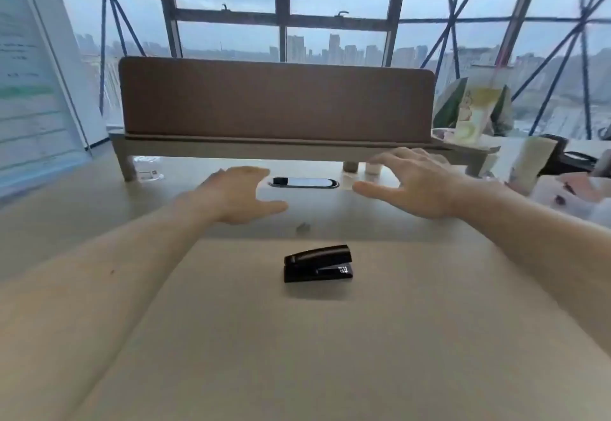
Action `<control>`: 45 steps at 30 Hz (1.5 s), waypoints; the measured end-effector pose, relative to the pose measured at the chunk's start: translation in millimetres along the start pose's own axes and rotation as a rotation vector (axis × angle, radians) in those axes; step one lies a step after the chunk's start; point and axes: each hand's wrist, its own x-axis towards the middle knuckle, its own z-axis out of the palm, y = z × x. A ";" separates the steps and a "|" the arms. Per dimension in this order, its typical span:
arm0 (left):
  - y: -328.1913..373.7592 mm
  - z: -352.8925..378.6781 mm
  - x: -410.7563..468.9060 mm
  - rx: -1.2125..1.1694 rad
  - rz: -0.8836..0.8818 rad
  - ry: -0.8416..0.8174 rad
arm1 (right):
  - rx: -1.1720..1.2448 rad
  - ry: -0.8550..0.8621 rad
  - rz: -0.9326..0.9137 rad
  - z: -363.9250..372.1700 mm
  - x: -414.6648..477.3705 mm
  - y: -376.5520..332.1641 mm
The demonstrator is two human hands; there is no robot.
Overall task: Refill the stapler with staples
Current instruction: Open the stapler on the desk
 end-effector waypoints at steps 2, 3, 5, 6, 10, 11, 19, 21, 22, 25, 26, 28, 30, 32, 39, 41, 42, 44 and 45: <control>4.0 2.2 -22.8 0.023 0.018 -0.038 | -0.014 -0.006 -0.012 1.0 -25.2 -2.0; 7.2 5.4 -35.5 0.034 0.028 -0.048 | -0.009 -0.016 -0.015 5.8 -38.9 -1.5; 13.0 13.6 -52.3 0.034 0.042 -0.054 | 0.007 -0.046 -0.009 18.6 -57.2 1.2; 17.0 16.0 -60.2 0.032 0.048 -0.051 | 0.017 -0.059 0.000 24.2 -65.3 1.2; 28.8 39.8 -74.5 -0.055 0.044 -0.066 | 0.059 -0.110 -0.011 57.2 -82.8 4.8; 30.1 49.3 -74.8 -0.071 0.046 -0.073 | 0.071 -0.114 -0.020 68.6 -82.3 6.2; 17.8 112.7 -61.4 -0.176 0.064 -0.089 | 0.195 -0.165 -0.070 153.9 -38.8 9.6; 16.4 116.3 -55.2 -0.190 0.082 -0.059 | 0.270 -0.140 -0.085 166.1 -25.3 12.6; 16.4 116.0 -52.3 -0.190 0.095 -0.049 | 0.312 -0.119 -0.095 169.4 -19.5 14.0; 17.9 110.3 -43.1 -0.215 0.136 -0.046 | 0.462 -0.027 -0.152 175.0 -7.4 16.3; 20.5 107.1 -38.5 -0.252 0.156 -0.045 | 0.502 0.001 -0.164 175.7 -5.8 16.7; 31.0 101.7 -28.8 -0.341 0.212 -0.034 | 0.563 0.041 -0.173 178.5 -4.9 18.4; 48.5 98.4 -19.6 -0.430 0.260 -0.012 | 0.595 0.067 -0.163 183.0 -5.2 20.8; 67.4 99.2 -12.3 -0.507 0.292 0.019 | 0.615 0.085 -0.149 186.1 -6.9 23.1; 89.3 108.1 -10.7 -0.679 0.317 0.106 | 0.676 0.087 -0.164 189.3 -9.0 24.9; 84.7 104.2 -11.1 -0.799 0.291 0.139 | 0.695 0.099 -0.147 190.1 -7.6 24.6; 81.5 101.7 -11.4 -0.885 0.274 0.167 | 0.702 0.109 -0.141 190.9 -6.9 24.6; 73.2 96.1 -14.8 -1.054 0.229 0.232 | 0.713 0.117 -0.132 191.9 -6.4 24.5; 67.5 93.7 -17.5 -1.125 0.210 0.265 | 0.716 0.120 -0.128 192.2 -6.3 24.6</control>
